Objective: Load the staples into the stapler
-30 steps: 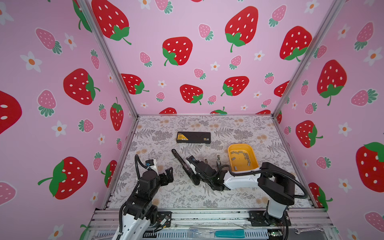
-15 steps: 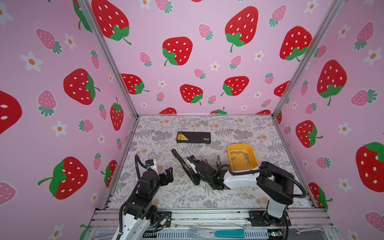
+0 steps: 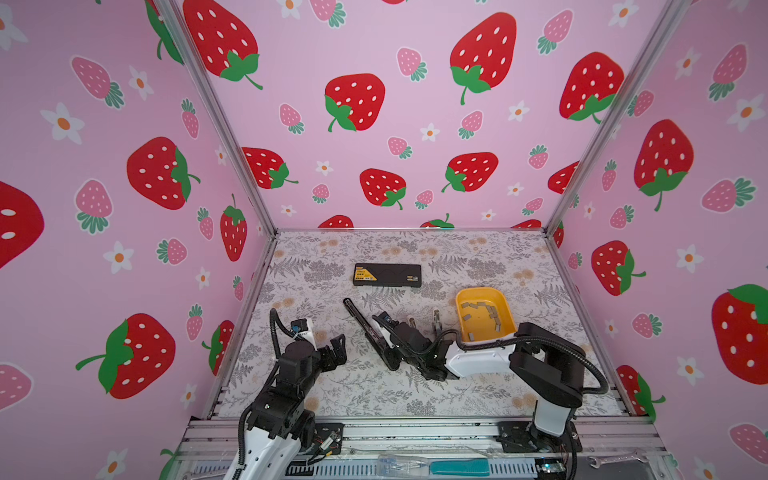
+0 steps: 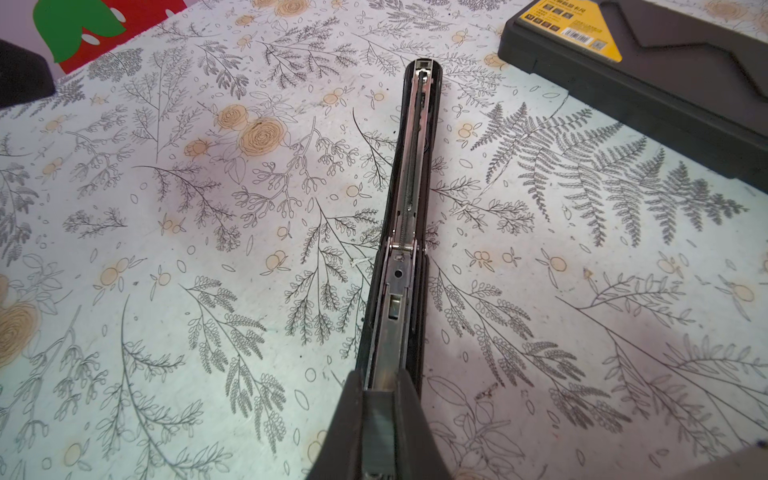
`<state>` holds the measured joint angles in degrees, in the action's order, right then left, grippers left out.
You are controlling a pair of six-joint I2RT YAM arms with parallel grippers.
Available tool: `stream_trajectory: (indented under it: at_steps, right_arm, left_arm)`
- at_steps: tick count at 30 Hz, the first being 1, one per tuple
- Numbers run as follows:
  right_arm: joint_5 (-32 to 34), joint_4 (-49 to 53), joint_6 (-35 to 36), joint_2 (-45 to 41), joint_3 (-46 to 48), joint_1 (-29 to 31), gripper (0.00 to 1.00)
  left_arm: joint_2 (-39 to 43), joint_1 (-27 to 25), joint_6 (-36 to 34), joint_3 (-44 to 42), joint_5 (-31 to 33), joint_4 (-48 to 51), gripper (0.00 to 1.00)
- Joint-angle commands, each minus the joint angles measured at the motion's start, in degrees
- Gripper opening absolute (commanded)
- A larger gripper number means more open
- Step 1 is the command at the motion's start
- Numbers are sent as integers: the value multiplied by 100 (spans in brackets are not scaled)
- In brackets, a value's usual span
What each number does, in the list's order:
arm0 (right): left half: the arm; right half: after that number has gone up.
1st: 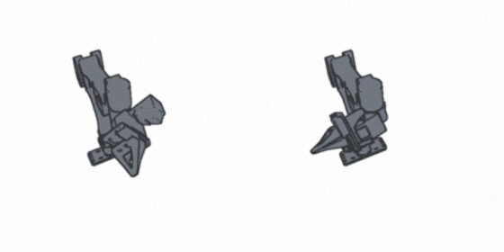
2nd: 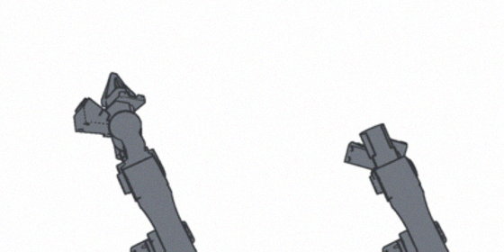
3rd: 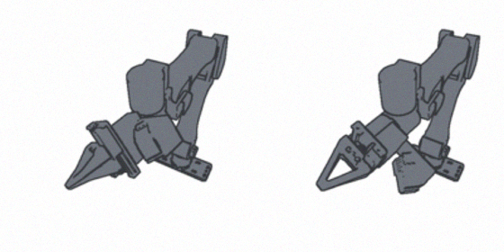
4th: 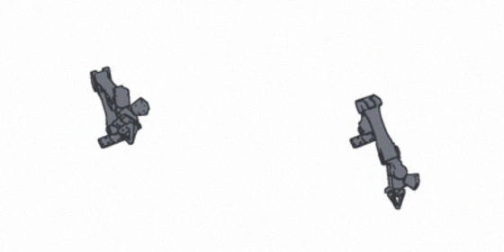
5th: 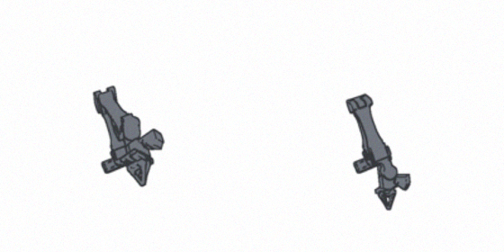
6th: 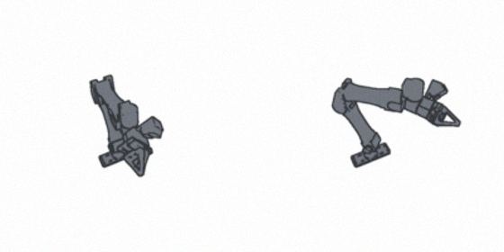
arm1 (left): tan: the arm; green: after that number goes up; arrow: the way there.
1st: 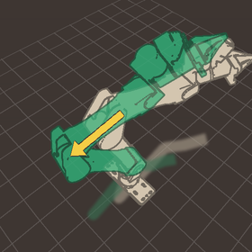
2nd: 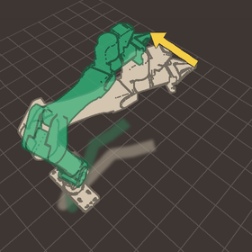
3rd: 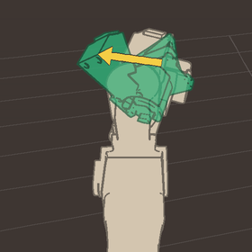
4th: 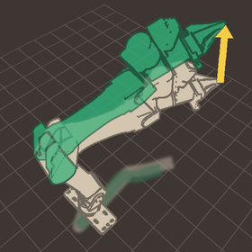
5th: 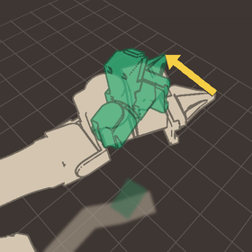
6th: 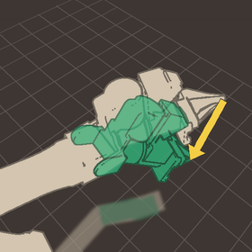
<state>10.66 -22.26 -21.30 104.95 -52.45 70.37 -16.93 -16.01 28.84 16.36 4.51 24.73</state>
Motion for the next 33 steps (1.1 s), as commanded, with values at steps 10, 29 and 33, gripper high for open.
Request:
stream_trajectory:
  at_steps: [10, 29, 33]
  right_arm:
    - [-56, 0, -76, 114, -122, -32, 6]
    - [46, 82, -85, 49, -139, -25, 6]
    - [111, 81, -63, -55, -103, -14, 6]
  left_arm:
    - [5, 22, 82, -26, 118, 78, 99]
    - [7, 28, 86, -26, 111, 85, 99]
    - [7, 20, 87, -22, 111, 92, 99]
